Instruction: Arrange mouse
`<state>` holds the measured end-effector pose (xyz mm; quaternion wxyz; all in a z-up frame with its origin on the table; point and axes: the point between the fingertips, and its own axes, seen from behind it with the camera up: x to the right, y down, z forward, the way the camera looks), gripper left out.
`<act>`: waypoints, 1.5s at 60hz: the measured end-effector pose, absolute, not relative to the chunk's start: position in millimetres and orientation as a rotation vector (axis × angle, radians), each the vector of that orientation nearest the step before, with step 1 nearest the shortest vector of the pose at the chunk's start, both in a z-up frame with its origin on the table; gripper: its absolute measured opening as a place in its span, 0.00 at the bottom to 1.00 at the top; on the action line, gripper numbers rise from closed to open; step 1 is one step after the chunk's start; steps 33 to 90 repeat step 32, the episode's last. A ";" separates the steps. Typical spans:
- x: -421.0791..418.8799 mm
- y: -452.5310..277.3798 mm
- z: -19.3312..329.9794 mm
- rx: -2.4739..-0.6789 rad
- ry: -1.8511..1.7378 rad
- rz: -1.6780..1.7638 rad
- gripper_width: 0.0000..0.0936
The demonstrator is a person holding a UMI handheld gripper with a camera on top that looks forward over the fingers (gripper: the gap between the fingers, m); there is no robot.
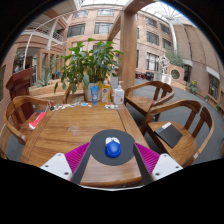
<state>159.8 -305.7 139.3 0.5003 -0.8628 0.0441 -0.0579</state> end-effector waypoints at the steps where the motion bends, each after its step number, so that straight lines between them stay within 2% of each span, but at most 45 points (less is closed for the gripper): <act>1: 158.3 -309.5 141.2 -2.085 0.105 -0.139 0.91; 24: 167.0 -359.6 149.9 -2.083 0.077 -0.195 0.91; 90: 167.0 -356.4 148.2 -2.077 0.076 -0.182 0.92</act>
